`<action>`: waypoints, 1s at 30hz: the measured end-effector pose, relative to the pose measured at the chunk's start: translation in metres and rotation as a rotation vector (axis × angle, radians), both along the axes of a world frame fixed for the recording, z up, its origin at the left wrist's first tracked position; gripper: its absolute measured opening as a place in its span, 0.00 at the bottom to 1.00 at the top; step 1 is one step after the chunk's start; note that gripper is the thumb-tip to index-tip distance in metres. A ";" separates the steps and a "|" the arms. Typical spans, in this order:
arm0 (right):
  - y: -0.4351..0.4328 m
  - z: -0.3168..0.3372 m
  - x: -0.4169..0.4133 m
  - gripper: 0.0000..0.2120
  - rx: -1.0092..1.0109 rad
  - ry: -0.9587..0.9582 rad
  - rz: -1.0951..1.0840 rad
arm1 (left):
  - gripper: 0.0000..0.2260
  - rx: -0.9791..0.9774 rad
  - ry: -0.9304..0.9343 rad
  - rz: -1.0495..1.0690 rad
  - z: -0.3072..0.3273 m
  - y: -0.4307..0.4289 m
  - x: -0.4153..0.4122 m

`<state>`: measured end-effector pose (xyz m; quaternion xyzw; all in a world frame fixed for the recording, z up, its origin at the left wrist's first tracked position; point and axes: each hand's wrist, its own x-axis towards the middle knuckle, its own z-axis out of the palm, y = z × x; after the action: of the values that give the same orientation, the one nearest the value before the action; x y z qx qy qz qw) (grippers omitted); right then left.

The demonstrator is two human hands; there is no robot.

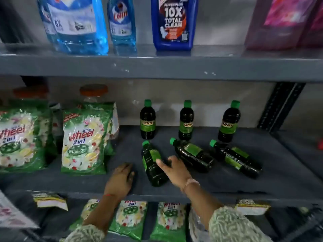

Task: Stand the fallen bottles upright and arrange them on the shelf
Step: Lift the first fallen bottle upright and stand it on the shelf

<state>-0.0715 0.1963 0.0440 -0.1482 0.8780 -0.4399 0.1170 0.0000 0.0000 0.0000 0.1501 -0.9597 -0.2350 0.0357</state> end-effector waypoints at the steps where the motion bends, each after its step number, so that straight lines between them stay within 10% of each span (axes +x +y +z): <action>1: -0.009 0.002 -0.005 0.32 0.059 -0.098 0.022 | 0.29 -0.046 -0.065 -0.021 -0.005 -0.003 -0.003; 4: -0.031 0.008 -0.019 0.45 0.184 -0.274 0.101 | 0.36 -0.125 -0.107 -0.057 -0.012 -0.007 -0.011; 12: -0.039 -0.017 -0.026 0.22 -0.145 -0.037 -0.071 | 0.41 -0.186 -0.013 -0.059 -0.023 -0.009 -0.011; 25: -0.032 -0.030 -0.030 0.34 -0.258 0.075 -0.076 | 0.40 -0.225 -0.064 -0.053 -0.018 -0.005 -0.009; 30: -0.052 -0.034 -0.006 0.56 -0.237 0.182 -0.350 | 0.41 -0.223 -0.071 -0.049 -0.018 -0.005 -0.010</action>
<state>-0.0780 0.1448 0.0103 -0.0453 0.8395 -0.5383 -0.0591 -0.0097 -0.0045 -0.0179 0.1300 -0.9839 -0.1223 0.0122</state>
